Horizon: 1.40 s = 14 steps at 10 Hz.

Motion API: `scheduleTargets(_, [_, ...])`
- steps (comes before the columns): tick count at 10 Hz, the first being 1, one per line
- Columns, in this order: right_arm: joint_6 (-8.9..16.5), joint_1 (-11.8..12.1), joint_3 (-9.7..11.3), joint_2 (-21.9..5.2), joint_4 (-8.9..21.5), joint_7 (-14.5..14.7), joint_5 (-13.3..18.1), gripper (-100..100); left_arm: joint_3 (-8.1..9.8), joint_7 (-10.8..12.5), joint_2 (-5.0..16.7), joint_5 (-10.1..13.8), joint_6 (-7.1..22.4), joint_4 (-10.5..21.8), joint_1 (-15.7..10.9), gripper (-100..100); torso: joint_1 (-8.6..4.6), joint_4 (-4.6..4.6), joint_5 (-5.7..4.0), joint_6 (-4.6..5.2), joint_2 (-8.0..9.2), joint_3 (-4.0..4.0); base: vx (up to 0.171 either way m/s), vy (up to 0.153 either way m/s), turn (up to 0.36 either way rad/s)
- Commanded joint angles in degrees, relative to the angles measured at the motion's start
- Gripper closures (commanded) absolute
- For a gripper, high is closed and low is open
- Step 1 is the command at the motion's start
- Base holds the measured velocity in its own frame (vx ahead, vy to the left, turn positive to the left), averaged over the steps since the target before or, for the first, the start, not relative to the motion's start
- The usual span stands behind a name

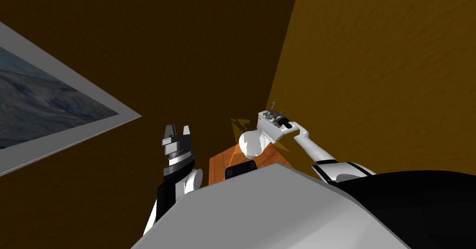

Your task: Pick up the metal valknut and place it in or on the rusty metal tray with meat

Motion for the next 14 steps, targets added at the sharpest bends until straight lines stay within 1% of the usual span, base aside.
scheduleTargets(1, [1.5,-0.1,0.3,-0.7,2.9,0.3,0.1,-100,0.00,0.0,0.0,0.0,0.0,0.0,0.0,0,0.00,0.00,0.00,0.00,0.00,0.00,-0.027,0.137,0.096])
scheduleTargets(2, [1.5,-0.1,0.3,-0.7,3.0,0.3,0.1,-100,0.00,0.0,0.0,0.0,0.0,0.0,0.0,0,0.08,0.00,0.00,-0.02,0.04,0.02,-0.005,0.132,0.034])
scheduleTargets(3, [2.9,0.3,0.5,-1.4,4.8,0.6,0.2,-100,0.00,0.0,0.0,0.0,0.0,0.0,0.0,0,0.06,0.00,0.01,0.01,0.00,0.00,0.010,0.167,0.059])
scheduleTargets(4, [2.9,0.3,0.5,-1.4,5.4,0.6,0.2,-100,-0.01,0.0,0.0,0.0,0.0,0.0,0.0,0,0.18,-0.02,0.02,-0.01,-0.05,-0.03,0.021,0.141,0.029])
scheduleTargets(5, [4.2,0.7,0.7,-2.1,7.6,0.8,0.2,-100,0.00,0.0,0.0,0.0,0.0,0.0,0.0,0,0.11,-0.02,0.02,-0.01,-0.10,-0.05,0.033,0.147,0.071])
scheduleTargets(6, [5.5,0.9,1.0,-2.8,9.5,1.0,0.2,-100,0.00,0.0,0.0,0.0,0.0,0.0,0.0,0,0.13,-0.04,0.01,-0.02,-0.15,-0.09,-0.004,0.244,0.116])
scheduleTargets(7, [5.5,0.9,1.0,-2.8,9.9,1.0,0.2,-100,-0.01,0.0,0.0,0.0,0.0,0.0,0.0,0,0.42,-0.02,0.07,-0.01,-0.04,-0.03,-0.008,0.193,0.007])
scheduleTargets(9, [8.0,1.2,1.5,-4.3,13.7,1.5,0.0,-100,0.00,0.0,0.0,0.0,0.0,0.0,0.0,0,0.14,-0.01,0.03,0.00,-0.06,-0.03,0.024,0.164,0.071])
scheduleTargets(10, [8.0,1.2,1.5,-4.3,14.6,1.5,0.0,-100,-0.01,0.0,0.0,0.0,0.0,0.0,0.0,0,0.24,-0.02,0.05,-0.01,-0.10,-0.06,0.026,0.145,0.016])
scheduleTargets(11, [9.1,1.3,1.9,-5.0,16.8,1.7,-0.2,-100,0.00,0.0,0.0,0.0,0.0,0.0,0.0,0,0.12,-0.02,0.04,0.00,-0.11,-0.06,0.038,0.125,0.037])
scheduleTargets(12, [9.1,1.3,1.9,-5.0,16.8,1.7,-0.2,-100,0.00,0.0,0.0,0.0,0.0,0.0,0.0,0,0.05,-0.03,0.02,0.00,-0.14,-0.08,0.032,0.086,0.017])
scheduleTargets(14, [11.3,1.1,2.6,-6.4,21.1,2.2,-0.6,-100,0.00,0.0,0.0,0.0,0.0,0.0,0.0,0,-0.15,-0.03,-0.03,0.00,-0.14,-0.08,0.043,0.101,0.041])
